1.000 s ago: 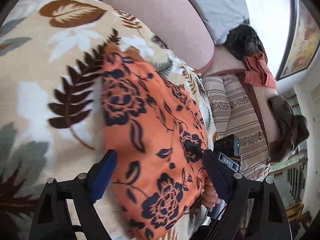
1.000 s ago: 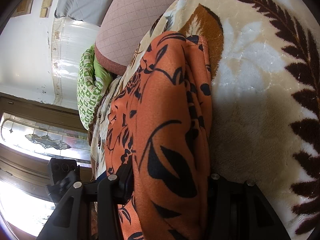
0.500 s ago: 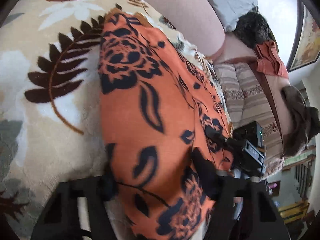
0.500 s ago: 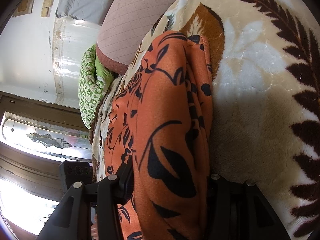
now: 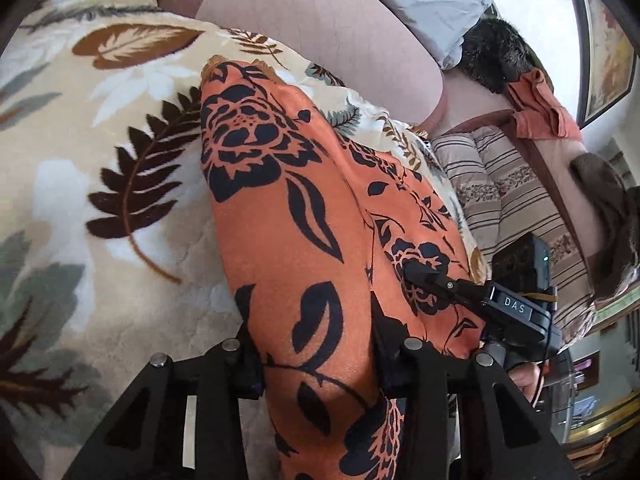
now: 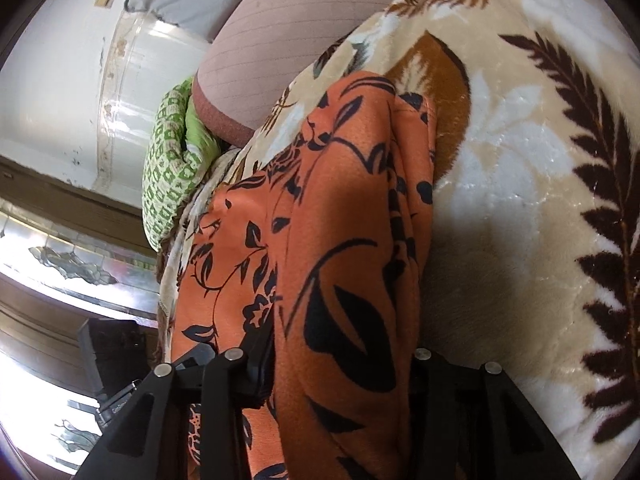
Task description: Fold small clothes
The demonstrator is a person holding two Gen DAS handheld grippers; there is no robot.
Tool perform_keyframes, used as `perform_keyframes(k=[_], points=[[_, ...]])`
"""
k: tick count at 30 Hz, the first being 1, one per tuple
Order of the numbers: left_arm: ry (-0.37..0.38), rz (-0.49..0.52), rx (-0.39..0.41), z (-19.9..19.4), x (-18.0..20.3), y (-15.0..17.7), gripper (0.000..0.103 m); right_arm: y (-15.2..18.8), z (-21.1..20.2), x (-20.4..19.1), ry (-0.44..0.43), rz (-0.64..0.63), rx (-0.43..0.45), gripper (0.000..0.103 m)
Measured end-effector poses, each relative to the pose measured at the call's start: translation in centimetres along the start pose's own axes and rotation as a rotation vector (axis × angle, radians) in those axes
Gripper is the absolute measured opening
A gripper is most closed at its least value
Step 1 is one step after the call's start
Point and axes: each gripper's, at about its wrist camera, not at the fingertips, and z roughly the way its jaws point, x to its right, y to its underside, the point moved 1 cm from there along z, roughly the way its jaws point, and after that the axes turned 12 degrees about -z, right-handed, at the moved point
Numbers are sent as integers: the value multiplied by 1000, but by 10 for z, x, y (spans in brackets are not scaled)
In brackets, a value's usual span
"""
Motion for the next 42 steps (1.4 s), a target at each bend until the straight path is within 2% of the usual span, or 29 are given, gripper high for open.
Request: perform_keyframes(k=[10,22,28,34,42], points=[[-51,39,99,-67,0,18,41,11,-4,-72,83,-172,17,41],[-156,65,204,-138,-16,75,41,67,-12,-134,-9,-167,68,41],[-231,85,223,-149,-26,112,41,108,-20,-145,-31,-168,70,41],[-295,125,231,-148,-24,130,41,134,-23,-146,-20,-154,67,41],[-355,157,238,-145,-23,142,41,141,-21,-144,9,-157,72,41]])
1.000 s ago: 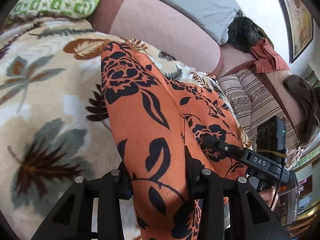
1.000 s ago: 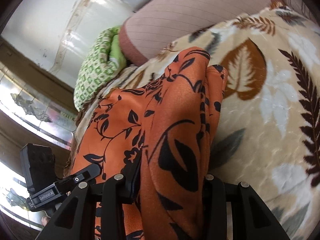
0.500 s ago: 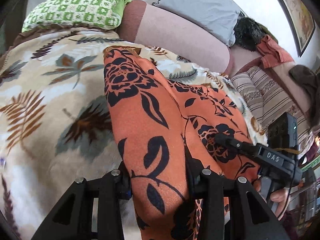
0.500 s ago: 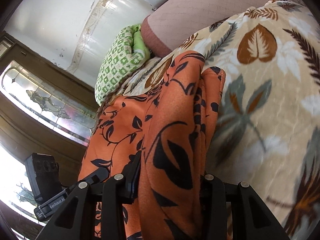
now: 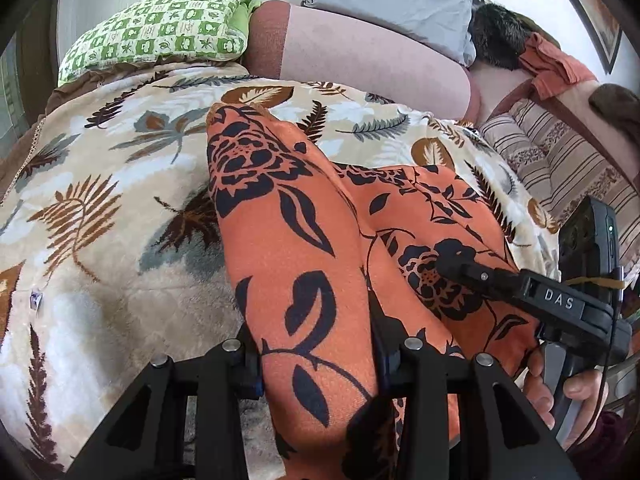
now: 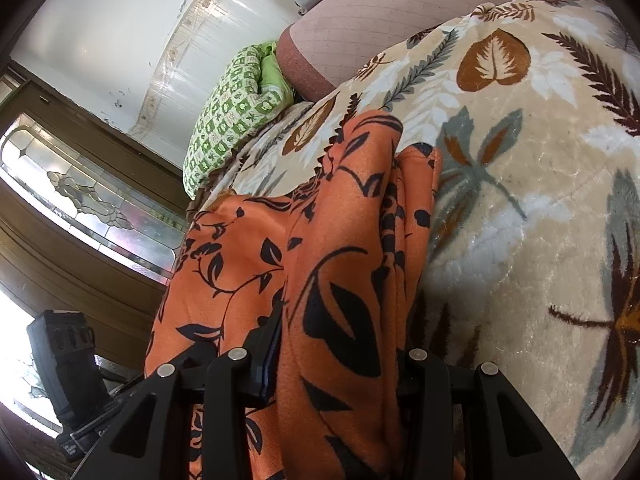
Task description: Fold small clothes
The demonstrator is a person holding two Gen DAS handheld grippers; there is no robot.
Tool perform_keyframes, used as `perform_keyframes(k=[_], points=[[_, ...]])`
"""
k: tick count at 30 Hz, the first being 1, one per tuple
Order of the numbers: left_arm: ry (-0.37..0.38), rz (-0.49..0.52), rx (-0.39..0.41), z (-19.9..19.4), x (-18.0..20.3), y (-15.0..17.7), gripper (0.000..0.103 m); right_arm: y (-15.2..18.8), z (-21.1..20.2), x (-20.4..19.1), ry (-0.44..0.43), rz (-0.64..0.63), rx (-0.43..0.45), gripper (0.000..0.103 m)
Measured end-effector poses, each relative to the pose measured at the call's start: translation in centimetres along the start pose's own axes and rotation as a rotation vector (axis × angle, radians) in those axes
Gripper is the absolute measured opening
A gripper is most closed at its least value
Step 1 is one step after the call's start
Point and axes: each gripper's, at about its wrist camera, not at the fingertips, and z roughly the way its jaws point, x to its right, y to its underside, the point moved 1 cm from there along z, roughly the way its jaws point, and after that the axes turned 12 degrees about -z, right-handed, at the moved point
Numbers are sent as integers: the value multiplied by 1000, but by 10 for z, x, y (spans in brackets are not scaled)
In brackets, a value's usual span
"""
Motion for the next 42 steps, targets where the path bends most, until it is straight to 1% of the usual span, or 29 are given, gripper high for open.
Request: perform_keyframes(k=[9,17,23,28,33,39,40,42], points=[[-11,-2,0,3,-2,2,41,-3,2,3,10,3,10,41],[-13,22,17,5,7,-1,41,-3,-3,0,27,-22,35,41],[-5,40,23,13,18,-9,41,-8,-11,4,33,-11,81,41],[-13,54,20,26,26,-17,41,-17,-9,11,51,-1,95,41],[-29,62,14,36,28,-22,41,-19,-4,19,67,4,91,41],[-43,45,-9,43,22,-22,43,-19,4,28,81,14,74,41],[-47,46,-10,43,23,-22,44,-19,6,29,85,18,69,41],[-66,45,-13,45,22,-20,49,-18,9,32,95,24,55,41]])
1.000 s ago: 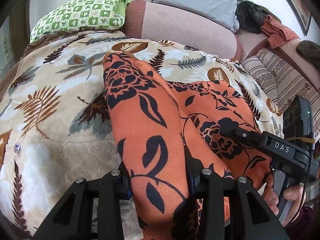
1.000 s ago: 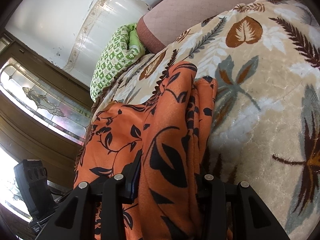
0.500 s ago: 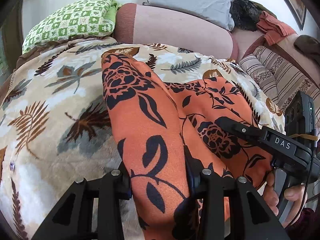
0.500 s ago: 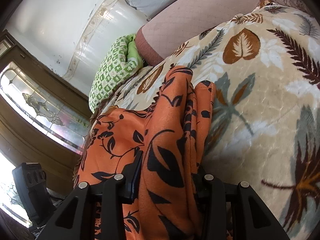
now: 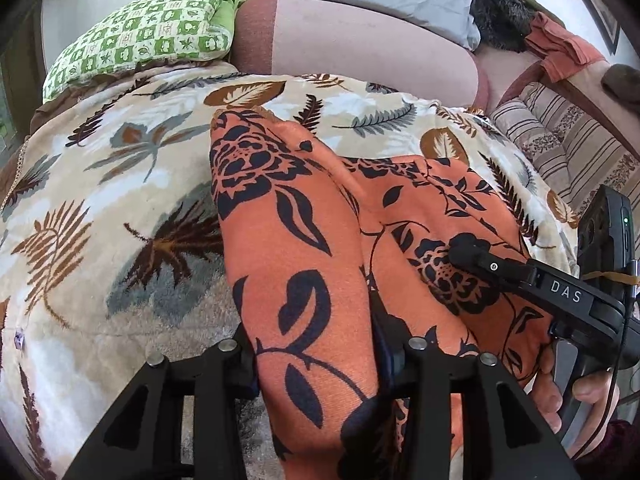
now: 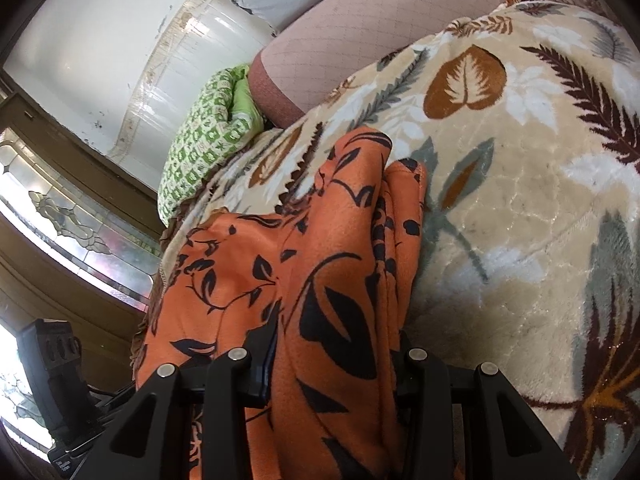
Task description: Fold small clothes
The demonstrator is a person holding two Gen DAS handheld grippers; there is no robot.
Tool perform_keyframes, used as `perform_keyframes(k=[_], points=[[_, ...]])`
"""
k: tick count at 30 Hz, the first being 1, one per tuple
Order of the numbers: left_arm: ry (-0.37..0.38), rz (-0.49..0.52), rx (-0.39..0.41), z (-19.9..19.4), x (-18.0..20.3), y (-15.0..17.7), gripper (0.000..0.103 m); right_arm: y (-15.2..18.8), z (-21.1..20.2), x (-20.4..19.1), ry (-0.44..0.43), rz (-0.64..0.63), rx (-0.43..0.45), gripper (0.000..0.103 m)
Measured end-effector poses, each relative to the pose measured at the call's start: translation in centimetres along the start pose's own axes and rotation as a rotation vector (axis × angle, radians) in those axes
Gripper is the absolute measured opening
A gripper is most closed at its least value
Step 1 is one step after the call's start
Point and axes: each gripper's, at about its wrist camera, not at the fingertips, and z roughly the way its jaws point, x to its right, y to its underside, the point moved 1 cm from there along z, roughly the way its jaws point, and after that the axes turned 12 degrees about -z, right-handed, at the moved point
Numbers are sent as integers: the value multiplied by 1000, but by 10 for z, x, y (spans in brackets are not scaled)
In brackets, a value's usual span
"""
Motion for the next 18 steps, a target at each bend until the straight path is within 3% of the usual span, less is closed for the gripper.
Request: perform_keyframes(k=[2,5,10,14,18], points=[[-14,-7,-13,2,-3,1,56,1,2,3,14,9,-16,44],[-39,-37,-38,1,-14,2,70,4,2,12,31,59,-45,60],[-65,-52,36,-22,-34,2,70,4,-20,16,60,87,-27,63],[-113,-43,82,-36,-45,7,70,-4,-56,1,99,7,72,63],[-148,-23,69,-35,-49,18,70,-4,-87,-26,20,-95,144,60]])
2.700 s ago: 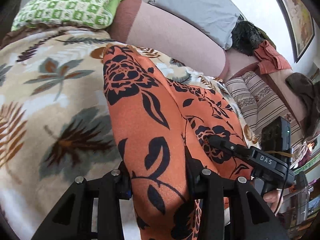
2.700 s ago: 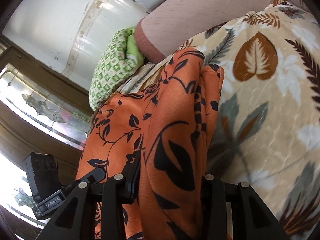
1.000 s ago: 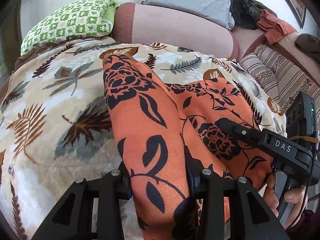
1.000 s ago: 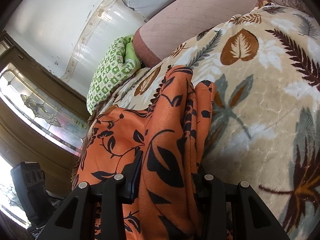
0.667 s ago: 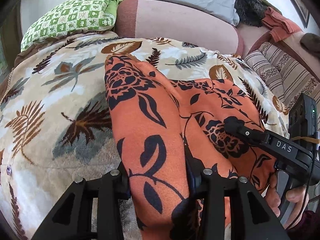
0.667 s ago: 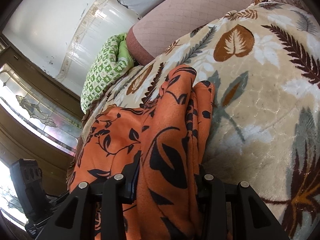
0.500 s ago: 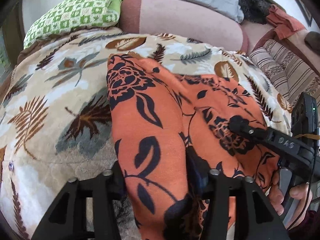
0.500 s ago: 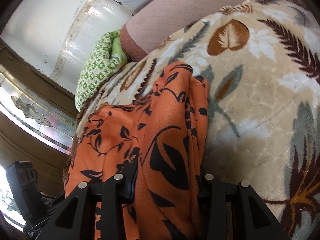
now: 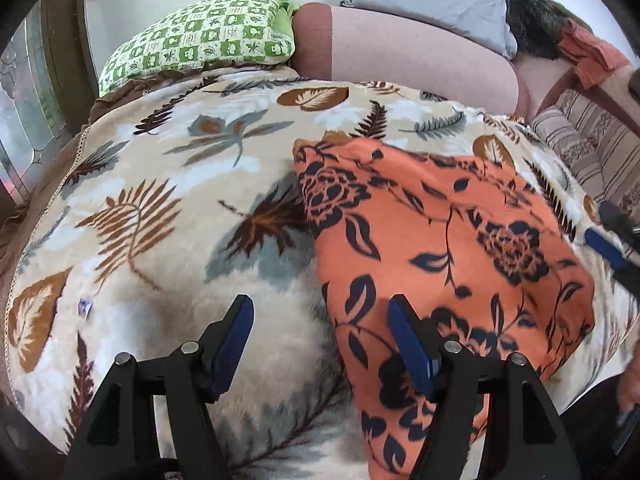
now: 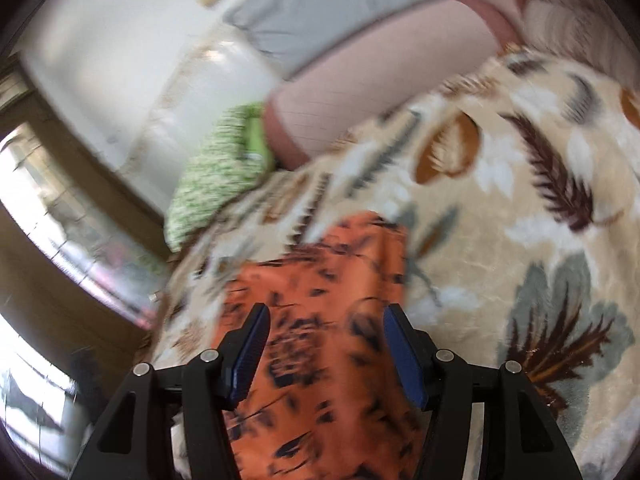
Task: Fold small clothes
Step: 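Lift both grippers off the folded orange shirt and back away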
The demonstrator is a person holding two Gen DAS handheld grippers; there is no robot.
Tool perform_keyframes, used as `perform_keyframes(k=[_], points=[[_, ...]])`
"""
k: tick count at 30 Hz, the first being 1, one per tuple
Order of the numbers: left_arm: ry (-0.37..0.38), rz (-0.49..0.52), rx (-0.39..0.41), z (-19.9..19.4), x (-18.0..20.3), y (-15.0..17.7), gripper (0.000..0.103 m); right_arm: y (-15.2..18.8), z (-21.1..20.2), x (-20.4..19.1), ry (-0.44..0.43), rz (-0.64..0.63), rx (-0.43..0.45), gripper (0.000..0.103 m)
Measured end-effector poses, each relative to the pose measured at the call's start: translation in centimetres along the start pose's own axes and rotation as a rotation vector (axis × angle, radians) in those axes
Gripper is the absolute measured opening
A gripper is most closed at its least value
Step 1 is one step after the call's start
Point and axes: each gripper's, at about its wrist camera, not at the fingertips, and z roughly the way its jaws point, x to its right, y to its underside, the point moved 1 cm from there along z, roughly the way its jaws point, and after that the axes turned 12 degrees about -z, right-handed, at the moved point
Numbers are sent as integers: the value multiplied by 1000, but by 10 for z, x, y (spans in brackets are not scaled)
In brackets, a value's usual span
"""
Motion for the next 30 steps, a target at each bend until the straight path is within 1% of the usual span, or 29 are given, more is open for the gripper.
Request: perform_keyframes(k=[1,3,5,6,7,8,9,11,12,14,15,16,17,18,19,22,25,27,28,29,30], points=[[-10,12,6,-1,1,3,71,1,-5,-8,-22,-28,1,55],[-46,47,23,-5,5,10,71,7,-6,-21,-61,-67,-36,47],[-90,87,36,-3,10,18,75,18,1,-28,-80,-78,-103,44],[-114,111,39,1,12,21,76,27,8,-27,-67,-71,-151,44],[-125,123,37,4,13,22,78,36,19,-23,-37,-59,-215,40],[-135,135,34,7,14,23,79,47,34,-15,-1,-32,-300,35],[-135,135,36,6,14,23,78,56,44,-5,4,11,-352,33],[-124,127,32,5,13,21,79,53,41,2,-30,61,-333,33],[-110,114,22,5,11,19,79,50,40,2,-31,60,-342,33],[-70,62,-11,3,5,11,78,45,39,2,-27,59,-353,33],[-37,13,-18,-2,-1,4,78,41,40,1,-29,64,-351,34],[-14,-27,-19,-6,-5,-3,78,37,40,-1,-33,64,-344,34],[-2,-51,-17,-8,-6,-8,78,31,41,-4,-37,56,-333,34],[17,-74,-7,-12,-8,-19,78,25,43,-8,-40,45,-317,34],[18,-73,4,-12,-6,-26,78,22,41,-11,-42,33,-301,35],[-66,-37,33,0,3,-53,78,-3,47,-15,-38,5,-244,35],[-92,-28,38,24,15,-78,78,-27,71,-9,-48,35,-218,35],[-144,-8,41,45,22,-87,78,-39,86,-2,-58,59,-205,35],[-178,8,27,60,25,-89,78,-44,96,2,-64,73,-210,35],[-197,15,9,70,25,-89,78,-46,107,8,-67,91,-220,35],[-206,18,-22,85,25,-86,78,-45,118,16,-52,105,-237,35]])
